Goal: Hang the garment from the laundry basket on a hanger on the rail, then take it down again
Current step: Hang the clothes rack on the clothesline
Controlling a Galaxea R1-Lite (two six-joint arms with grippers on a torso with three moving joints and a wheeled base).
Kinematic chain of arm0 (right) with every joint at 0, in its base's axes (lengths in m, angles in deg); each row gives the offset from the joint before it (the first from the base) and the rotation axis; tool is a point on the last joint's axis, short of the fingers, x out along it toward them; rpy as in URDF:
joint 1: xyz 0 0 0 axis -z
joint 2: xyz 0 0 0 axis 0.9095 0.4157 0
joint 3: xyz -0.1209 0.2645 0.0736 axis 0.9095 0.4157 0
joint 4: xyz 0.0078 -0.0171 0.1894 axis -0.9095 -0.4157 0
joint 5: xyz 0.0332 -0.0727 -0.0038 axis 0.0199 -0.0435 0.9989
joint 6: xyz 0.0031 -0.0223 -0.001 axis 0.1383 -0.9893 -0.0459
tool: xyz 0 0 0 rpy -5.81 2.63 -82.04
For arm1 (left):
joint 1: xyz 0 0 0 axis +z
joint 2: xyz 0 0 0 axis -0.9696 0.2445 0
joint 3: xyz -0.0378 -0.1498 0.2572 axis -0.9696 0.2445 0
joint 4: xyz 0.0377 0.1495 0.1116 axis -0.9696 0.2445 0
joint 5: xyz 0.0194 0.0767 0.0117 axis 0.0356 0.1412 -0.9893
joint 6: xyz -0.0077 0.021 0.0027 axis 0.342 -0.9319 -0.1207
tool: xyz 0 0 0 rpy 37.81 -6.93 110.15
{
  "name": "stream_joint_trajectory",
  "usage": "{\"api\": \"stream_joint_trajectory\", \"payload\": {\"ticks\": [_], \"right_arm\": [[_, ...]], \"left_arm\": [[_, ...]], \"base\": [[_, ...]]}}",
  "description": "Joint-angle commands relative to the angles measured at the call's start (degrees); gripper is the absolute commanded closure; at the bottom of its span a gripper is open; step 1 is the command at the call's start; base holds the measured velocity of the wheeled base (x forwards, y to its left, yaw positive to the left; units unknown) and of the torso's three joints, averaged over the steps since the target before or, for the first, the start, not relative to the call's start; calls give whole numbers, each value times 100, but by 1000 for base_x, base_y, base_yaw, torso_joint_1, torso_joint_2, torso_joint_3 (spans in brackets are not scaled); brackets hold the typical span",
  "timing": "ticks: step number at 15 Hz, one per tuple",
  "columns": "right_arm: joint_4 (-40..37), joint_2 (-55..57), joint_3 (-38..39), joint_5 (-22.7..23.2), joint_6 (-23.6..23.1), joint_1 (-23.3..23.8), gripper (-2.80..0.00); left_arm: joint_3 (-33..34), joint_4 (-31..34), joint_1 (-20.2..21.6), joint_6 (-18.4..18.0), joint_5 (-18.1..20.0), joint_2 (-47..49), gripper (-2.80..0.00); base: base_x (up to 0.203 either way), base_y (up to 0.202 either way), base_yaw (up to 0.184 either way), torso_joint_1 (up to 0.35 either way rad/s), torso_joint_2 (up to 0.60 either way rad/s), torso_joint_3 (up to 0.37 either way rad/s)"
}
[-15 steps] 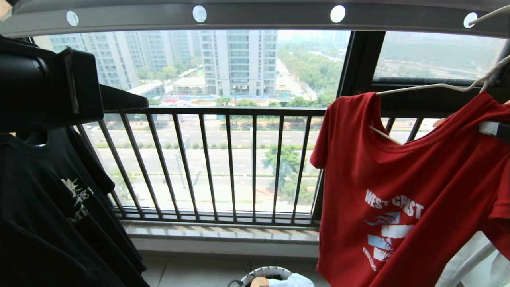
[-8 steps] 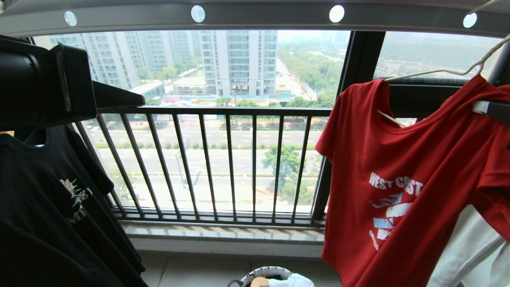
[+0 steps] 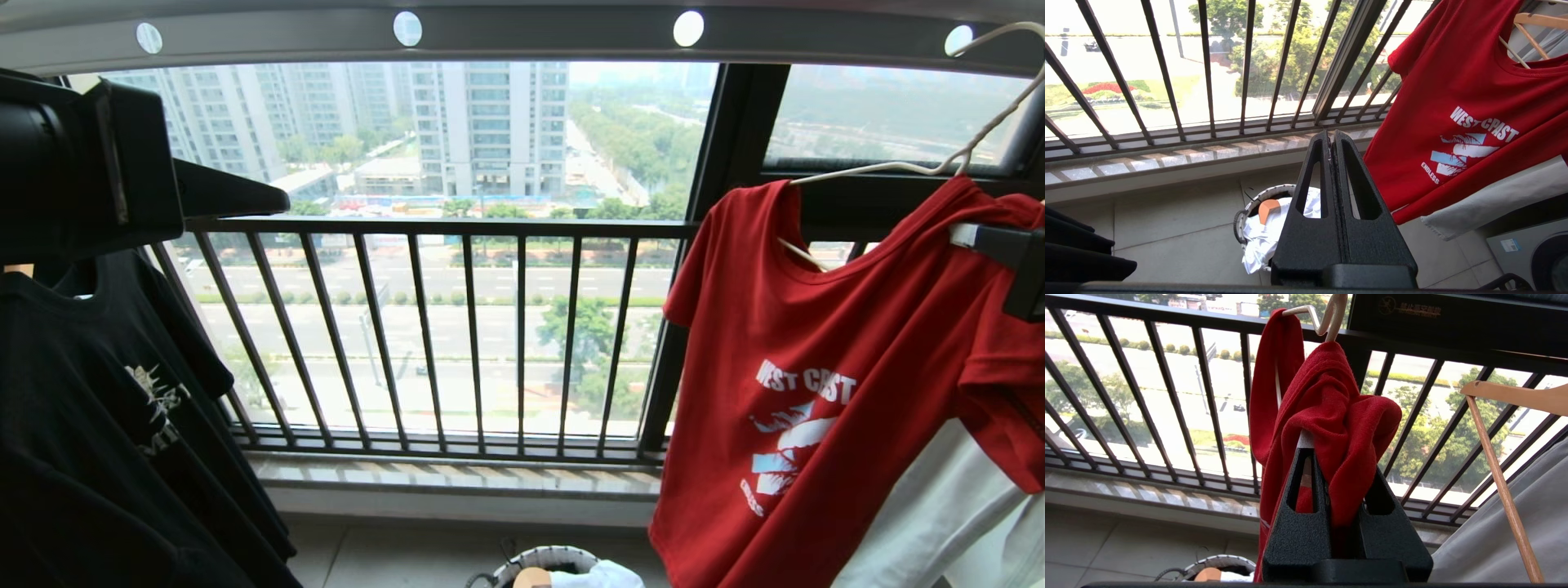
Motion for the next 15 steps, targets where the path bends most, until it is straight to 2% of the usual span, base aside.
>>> {"api": "stream_joint_trajectory", "payload": {"ticks": [1, 5, 12, 13, 15], "right_arm": [[3, 156, -36, 4, -34, -3, 0], [3, 452, -233, 76, -324, -8, 0], [-6, 356, -144, 164, -336, -8, 0], [-3, 356, -144, 164, -336, -8, -280], [-6, 365, -110, 164, -327, -8, -280]], "left_arm": [[1, 13, 1, 12, -7, -22, 0], [1, 13, 4, 12, -7, -53, 0], [-8, 13, 4, 12, -7, -53, 0], [-8, 13, 4, 12, -7, -53, 0], [-8, 4, 4, 3, -7, -53, 0]], "base": [[0, 0, 0, 0, 0, 0], [0, 0, 0, 0, 0, 0], [0, 0, 0, 0, 0, 0], [0, 0, 0, 0, 0, 0], [0, 0, 0, 0, 0, 0]]}}
